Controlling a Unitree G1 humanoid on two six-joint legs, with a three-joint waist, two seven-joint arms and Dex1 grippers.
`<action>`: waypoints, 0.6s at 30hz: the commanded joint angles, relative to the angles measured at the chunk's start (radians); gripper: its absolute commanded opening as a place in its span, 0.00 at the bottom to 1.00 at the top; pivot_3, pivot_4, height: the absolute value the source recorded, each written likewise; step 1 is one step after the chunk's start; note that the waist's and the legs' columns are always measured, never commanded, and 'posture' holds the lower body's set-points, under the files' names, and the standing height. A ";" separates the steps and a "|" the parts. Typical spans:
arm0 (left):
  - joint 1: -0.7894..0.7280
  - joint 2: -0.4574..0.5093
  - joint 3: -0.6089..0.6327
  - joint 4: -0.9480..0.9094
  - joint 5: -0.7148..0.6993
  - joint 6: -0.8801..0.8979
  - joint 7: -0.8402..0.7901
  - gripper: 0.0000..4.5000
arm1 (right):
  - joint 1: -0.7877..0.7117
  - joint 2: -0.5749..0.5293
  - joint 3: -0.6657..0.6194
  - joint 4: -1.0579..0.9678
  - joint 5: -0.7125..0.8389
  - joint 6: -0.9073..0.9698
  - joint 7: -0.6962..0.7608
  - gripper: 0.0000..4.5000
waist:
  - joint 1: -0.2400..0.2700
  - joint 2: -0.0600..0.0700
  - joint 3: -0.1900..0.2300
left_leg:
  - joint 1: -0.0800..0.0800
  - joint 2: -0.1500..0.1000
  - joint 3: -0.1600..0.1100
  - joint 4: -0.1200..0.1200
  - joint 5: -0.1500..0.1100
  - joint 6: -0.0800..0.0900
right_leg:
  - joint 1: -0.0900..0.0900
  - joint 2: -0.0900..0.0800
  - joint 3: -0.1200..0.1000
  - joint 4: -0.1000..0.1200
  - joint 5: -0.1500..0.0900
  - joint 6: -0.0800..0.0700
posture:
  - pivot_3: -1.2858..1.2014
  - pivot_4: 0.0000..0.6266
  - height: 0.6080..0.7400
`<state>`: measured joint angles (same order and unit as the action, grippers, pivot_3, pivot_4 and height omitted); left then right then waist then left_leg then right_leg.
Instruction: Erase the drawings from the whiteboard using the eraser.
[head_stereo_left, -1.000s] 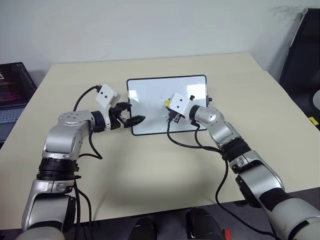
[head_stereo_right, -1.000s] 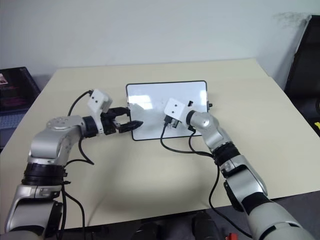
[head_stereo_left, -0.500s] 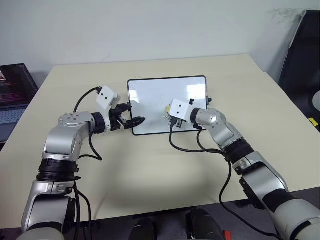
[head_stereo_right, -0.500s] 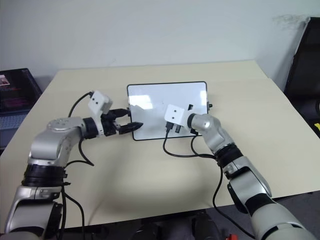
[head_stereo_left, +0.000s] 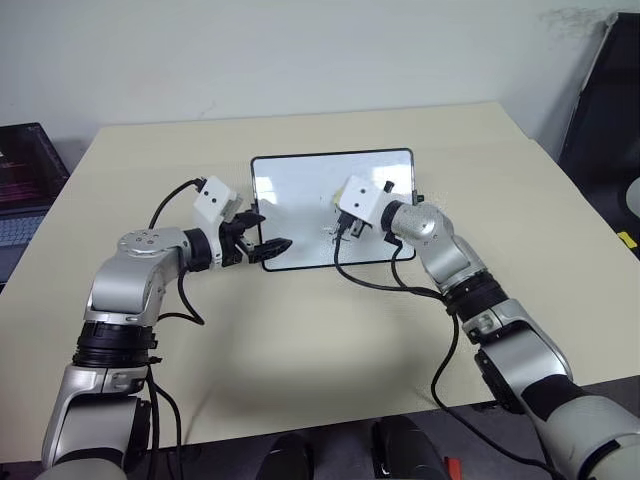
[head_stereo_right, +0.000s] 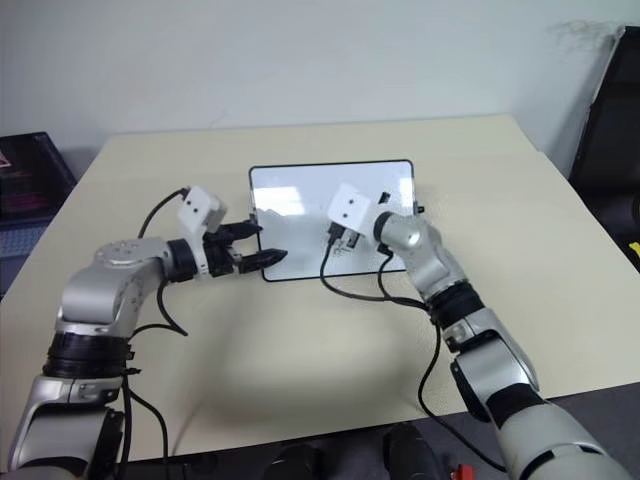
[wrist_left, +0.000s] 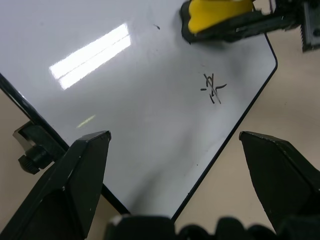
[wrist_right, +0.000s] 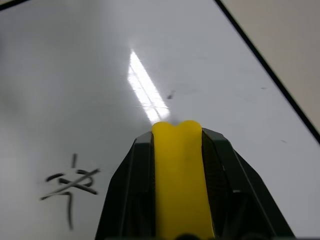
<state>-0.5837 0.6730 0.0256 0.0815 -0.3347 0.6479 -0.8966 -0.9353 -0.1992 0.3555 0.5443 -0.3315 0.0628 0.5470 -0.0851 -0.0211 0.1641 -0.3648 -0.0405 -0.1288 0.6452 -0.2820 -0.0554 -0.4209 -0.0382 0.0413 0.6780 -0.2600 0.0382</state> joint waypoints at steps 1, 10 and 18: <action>-0.002 0.011 0.018 -0.040 -0.015 0.002 0.000 1.00 | 0.015 -0.001 0.016 -0.041 -0.002 0.022 0.033 0.21 | 0.001 0.000 0.000 | 0.000 0.000 0.000 0.000 0.000 0.000 | 0.000 0.000 0.000 0.000 0.000 0.000 | 0.52 0.24 1.00; 0.002 0.012 0.018 -0.045 -0.017 0.006 -0.002 1.00 | -0.073 -0.020 -0.059 0.008 -0.009 0.004 -0.144 0.21 | 0.003 0.000 0.000 | 0.000 0.000 0.000 0.000 0.000 -0.001 | 0.000 0.000 0.000 0.001 0.000 0.000 | 0.52 0.24 1.00; 0.007 0.008 0.015 -0.051 -0.019 0.008 -0.003 1.00 | 0.010 -0.001 0.015 -0.043 0.000 0.023 -0.024 0.21 | -0.002 0.000 0.000 | 0.000 0.000 0.001 -0.001 0.000 0.000 | -0.001 0.000 0.000 0.000 0.000 0.000 | 0.52 0.24 1.00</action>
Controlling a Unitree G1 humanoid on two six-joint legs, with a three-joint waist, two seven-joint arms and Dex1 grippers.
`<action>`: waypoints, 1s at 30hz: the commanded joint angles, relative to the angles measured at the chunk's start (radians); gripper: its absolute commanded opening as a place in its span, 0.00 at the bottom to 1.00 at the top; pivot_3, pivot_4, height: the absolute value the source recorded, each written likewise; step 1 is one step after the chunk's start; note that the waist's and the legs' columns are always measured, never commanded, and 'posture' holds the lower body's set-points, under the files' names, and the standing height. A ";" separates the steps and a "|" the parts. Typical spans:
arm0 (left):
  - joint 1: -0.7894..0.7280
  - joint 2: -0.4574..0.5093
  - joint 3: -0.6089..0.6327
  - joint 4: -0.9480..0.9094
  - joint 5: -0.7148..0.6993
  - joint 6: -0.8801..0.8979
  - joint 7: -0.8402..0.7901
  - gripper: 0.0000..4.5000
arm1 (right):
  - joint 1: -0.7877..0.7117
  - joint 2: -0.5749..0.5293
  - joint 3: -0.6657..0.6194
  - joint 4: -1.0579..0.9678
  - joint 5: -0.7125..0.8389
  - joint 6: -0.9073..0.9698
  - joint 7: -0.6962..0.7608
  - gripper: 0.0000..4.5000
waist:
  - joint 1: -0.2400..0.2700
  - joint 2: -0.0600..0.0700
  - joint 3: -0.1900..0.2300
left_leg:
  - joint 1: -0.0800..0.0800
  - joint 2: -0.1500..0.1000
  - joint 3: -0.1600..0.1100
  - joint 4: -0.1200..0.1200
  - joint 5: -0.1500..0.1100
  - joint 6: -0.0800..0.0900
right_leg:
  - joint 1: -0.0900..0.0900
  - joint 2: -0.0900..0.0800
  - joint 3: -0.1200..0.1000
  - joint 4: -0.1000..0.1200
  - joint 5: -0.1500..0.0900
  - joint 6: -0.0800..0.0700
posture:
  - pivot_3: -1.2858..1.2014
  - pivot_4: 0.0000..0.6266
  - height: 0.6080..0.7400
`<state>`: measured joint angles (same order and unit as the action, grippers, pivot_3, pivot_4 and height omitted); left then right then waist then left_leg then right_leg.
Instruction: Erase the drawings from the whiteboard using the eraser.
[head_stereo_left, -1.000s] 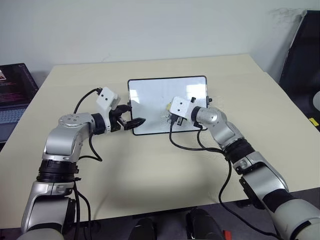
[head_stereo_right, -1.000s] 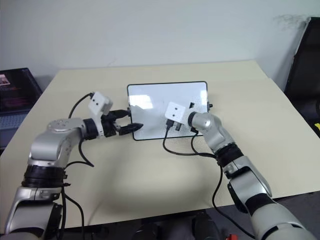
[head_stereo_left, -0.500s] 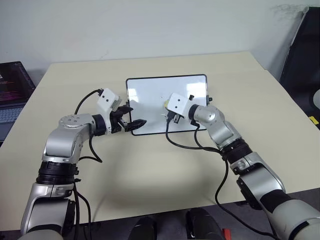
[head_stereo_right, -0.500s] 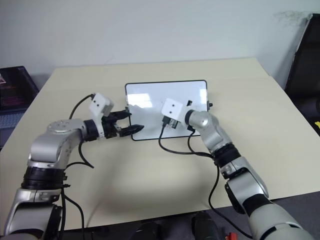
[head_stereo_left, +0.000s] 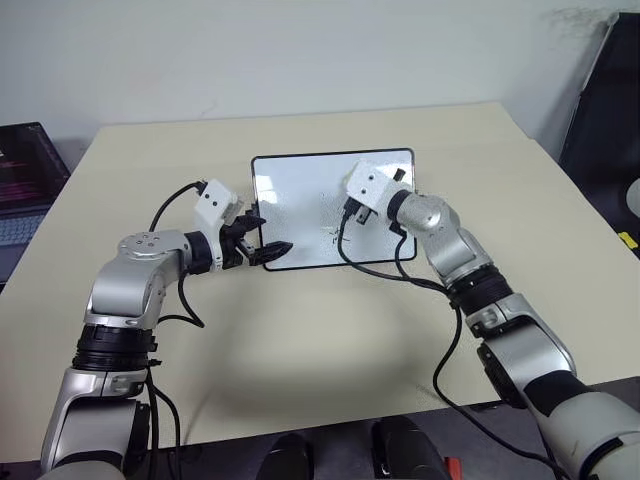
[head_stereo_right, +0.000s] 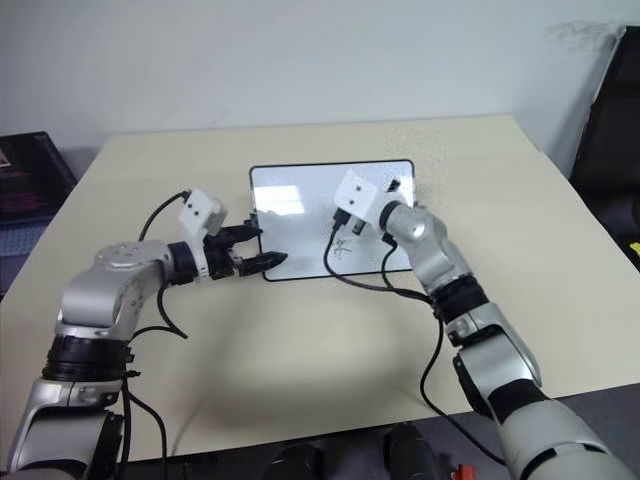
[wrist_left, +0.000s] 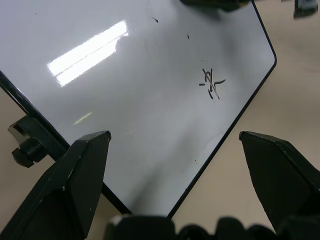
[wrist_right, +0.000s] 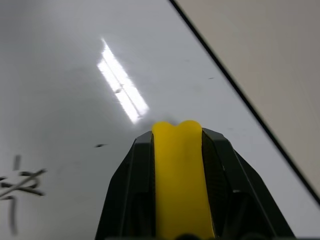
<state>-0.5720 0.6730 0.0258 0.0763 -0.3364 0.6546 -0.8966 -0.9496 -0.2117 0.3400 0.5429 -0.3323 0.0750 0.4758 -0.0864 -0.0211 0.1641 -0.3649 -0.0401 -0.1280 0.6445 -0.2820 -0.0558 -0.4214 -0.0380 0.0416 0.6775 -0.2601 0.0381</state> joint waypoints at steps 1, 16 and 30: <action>-0.005 0.008 0.015 -0.046 -0.017 0.001 -0.003 1.00 | 0.033 0.014 0.036 -0.052 0.001 0.013 0.058 0.21 | 0.000 0.000 0.000 | 0.000 0.000 0.000 0.000 0.000 0.000 | 0.000 0.000 0.000 0.000 0.000 0.000 | 0.52 0.24 1.00; -0.007 0.004 0.032 -0.001 0.012 -0.018 0.055 1.00 | -0.002 0.009 -0.050 -0.129 0.040 0.031 0.007 0.21 | 0.003 0.000 0.000 | 0.000 0.000 -0.001 0.001 0.000 0.000 | 0.000 0.000 -0.001 0.001 0.000 0.000 | 0.52 0.24 1.00; -0.003 0.009 0.028 -0.006 0.008 -0.021 0.066 1.00 | -0.161 0.091 -0.009 0.221 0.012 -0.026 -0.048 0.21 | 0.004 0.000 0.000 | 0.000 -0.001 -0.001 0.001 0.000 0.000 | 0.000 0.000 -0.001 0.000 0.000 0.000 | 0.52 0.24 1.00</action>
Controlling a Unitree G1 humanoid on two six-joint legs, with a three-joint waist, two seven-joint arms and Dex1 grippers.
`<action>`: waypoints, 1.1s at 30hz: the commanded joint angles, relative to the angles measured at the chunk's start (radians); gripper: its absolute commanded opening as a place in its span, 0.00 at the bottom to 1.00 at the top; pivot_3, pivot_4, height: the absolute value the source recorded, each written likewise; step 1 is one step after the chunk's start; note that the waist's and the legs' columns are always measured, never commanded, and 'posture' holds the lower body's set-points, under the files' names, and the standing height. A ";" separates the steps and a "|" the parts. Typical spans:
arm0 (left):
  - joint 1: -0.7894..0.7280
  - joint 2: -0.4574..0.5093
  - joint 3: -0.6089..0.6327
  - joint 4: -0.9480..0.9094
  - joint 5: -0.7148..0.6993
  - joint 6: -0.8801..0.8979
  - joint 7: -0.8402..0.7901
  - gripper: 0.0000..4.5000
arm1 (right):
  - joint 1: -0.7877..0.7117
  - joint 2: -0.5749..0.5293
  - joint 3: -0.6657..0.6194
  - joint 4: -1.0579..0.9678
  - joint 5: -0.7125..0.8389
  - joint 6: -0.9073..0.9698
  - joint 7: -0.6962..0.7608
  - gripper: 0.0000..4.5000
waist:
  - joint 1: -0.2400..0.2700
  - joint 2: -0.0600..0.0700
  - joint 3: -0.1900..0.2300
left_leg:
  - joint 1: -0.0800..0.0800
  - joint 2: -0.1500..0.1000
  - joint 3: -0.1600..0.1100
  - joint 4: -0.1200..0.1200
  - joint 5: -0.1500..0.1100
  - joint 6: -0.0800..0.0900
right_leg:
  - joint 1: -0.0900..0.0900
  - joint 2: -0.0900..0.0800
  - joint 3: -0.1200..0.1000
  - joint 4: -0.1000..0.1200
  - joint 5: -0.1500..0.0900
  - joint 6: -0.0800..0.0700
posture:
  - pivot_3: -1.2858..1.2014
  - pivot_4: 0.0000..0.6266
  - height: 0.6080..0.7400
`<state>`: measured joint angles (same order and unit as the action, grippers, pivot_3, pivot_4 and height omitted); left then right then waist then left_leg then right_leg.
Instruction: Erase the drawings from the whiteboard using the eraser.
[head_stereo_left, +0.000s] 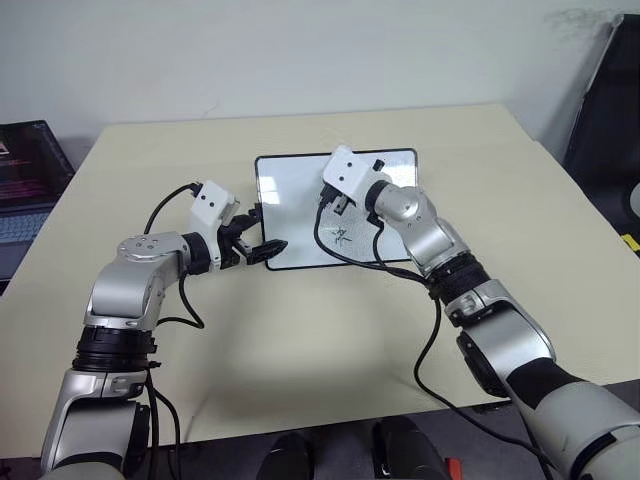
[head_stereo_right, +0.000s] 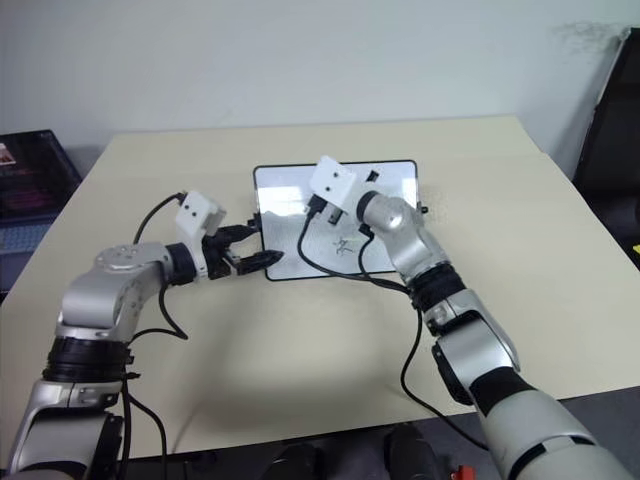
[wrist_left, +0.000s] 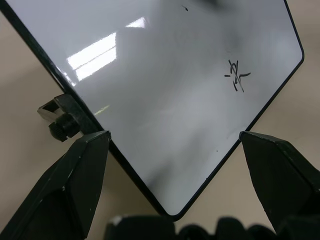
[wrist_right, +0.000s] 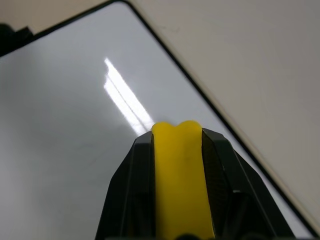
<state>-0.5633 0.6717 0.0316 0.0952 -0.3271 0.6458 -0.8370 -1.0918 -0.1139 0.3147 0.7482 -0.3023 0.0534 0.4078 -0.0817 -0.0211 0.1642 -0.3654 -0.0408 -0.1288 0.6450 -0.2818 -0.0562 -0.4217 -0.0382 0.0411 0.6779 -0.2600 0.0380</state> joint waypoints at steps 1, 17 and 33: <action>-0.011 0.010 0.023 -0.027 -0.002 -0.011 0.008 1.00 | -0.012 -0.011 0.021 0.022 -0.022 -0.002 0.027 0.21 | -0.001 0.000 0.000 | 0.000 0.000 0.000 0.000 0.000 0.000 | 0.000 0.000 0.000 0.000 0.000 0.000 | 0.52 0.24 1.00; -0.009 0.004 0.017 -0.036 -0.012 -0.006 0.013 1.00 | -0.045 -0.017 0.001 -0.039 -0.022 -0.034 -0.024 0.21 | -0.002 0.000 0.000 | 0.002 0.000 -0.001 0.001 0.000 0.000 | 0.001 0.000 0.000 0.003 0.000 0.000 | 0.52 0.24 1.00; 0.162 -0.017 0.121 -0.195 -0.064 -0.051 0.059 1.00 | 0.395 -0.154 -0.200 -0.714 0.254 0.195 0.151 0.21 | 0.021 0.000 0.000 | -0.002 0.001 -0.001 0.000 -0.001 -0.001 | 0.000 -0.001 -0.001 -0.002 0.000 0.000 | 0.52 0.24 1.00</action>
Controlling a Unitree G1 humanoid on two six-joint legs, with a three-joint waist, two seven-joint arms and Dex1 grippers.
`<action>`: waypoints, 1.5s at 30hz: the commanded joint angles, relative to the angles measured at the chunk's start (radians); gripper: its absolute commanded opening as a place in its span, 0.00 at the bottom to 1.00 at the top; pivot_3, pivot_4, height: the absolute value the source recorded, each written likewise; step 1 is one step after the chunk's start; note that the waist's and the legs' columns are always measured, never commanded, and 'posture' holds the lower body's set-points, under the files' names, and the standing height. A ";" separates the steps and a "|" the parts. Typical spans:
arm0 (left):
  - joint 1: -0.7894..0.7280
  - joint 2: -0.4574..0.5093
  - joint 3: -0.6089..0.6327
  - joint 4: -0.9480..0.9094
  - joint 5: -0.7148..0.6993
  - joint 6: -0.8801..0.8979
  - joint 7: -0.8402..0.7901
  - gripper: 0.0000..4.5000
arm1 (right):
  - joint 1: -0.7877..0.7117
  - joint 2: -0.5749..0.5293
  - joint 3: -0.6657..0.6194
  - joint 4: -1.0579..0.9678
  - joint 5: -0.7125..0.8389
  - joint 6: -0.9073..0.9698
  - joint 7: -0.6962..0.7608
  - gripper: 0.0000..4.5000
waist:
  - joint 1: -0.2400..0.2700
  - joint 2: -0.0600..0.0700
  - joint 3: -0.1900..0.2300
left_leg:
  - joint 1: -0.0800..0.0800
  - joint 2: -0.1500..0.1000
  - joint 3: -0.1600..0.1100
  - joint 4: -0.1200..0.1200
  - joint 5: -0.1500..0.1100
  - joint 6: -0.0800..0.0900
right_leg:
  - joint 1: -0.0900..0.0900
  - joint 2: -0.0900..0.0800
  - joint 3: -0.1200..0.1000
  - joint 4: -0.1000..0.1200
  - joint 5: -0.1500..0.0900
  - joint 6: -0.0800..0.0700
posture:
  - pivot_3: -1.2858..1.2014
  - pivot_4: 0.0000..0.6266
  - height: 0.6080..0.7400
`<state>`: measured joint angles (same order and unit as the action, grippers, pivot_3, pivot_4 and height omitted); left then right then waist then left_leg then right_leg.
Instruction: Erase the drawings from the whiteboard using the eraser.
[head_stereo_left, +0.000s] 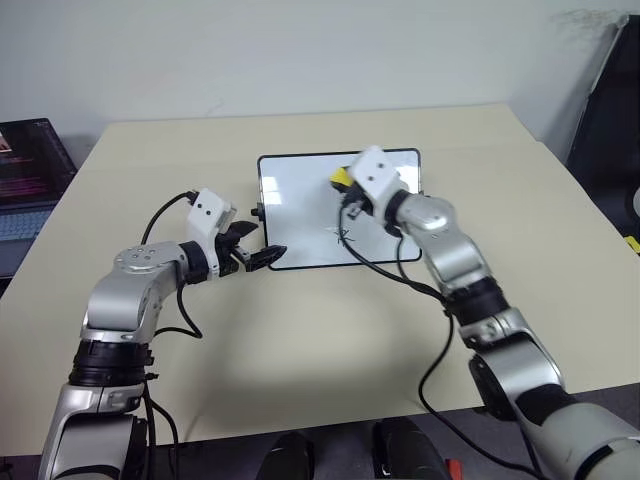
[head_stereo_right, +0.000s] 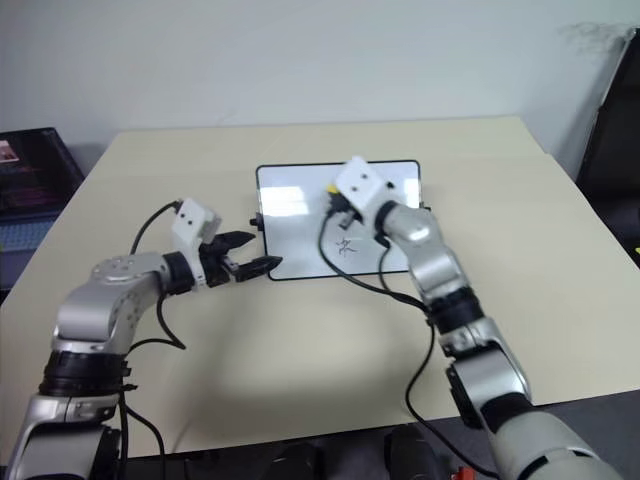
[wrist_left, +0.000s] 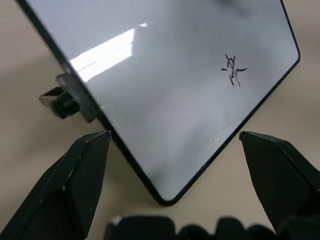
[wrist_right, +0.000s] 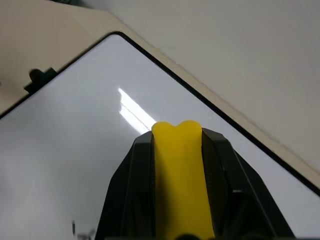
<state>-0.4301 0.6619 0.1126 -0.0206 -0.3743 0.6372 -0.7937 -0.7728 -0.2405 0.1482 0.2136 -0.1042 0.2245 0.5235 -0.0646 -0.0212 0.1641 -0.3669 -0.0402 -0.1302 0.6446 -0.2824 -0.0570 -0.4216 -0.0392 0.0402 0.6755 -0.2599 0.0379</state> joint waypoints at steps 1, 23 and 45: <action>0.048 -0.008 0.040 -0.097 -0.016 -0.051 0.016 1.00 | 0.130 -0.048 -0.034 -0.240 0.070 0.035 0.055 0.21 | 0.006 0.000 0.000 | 0.000 0.000 0.000 0.000 0.000 0.000 | 0.000 0.000 0.000 0.000 0.000 0.000 | 0.52 0.24 1.00; 0.097 -0.005 -0.008 -0.079 0.011 -0.135 -0.023 1.00 | 0.280 -0.077 0.118 -0.184 -0.095 -0.323 -0.030 0.21 | 0.010 -0.002 0.001 | 0.004 0.001 0.004 0.001 0.000 0.000 | 0.004 0.003 0.000 0.002 0.000 0.000 | 0.52 0.24 1.00; 0.065 0.019 -0.010 -0.089 0.005 -0.117 -0.058 1.00 | -0.113 0.118 0.193 0.803 -0.211 -0.653 -0.147 0.21 | -0.015 -0.003 0.001 | 0.006 0.001 0.005 0.001 0.000 0.000 | 0.003 0.003 0.002 0.004 0.000 0.000 | 0.52 0.24 1.00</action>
<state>-0.3536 0.6648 0.0734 -0.0829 -0.3561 0.5232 -0.8536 -0.9123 -0.1234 0.3074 0.9577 -0.2706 -0.4476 0.3656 -0.0791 -0.0239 0.1652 -0.3593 -0.0392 -0.1257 0.6455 -0.2823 -0.0569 -0.4169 -0.0361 0.0425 0.6799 -0.2598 0.0375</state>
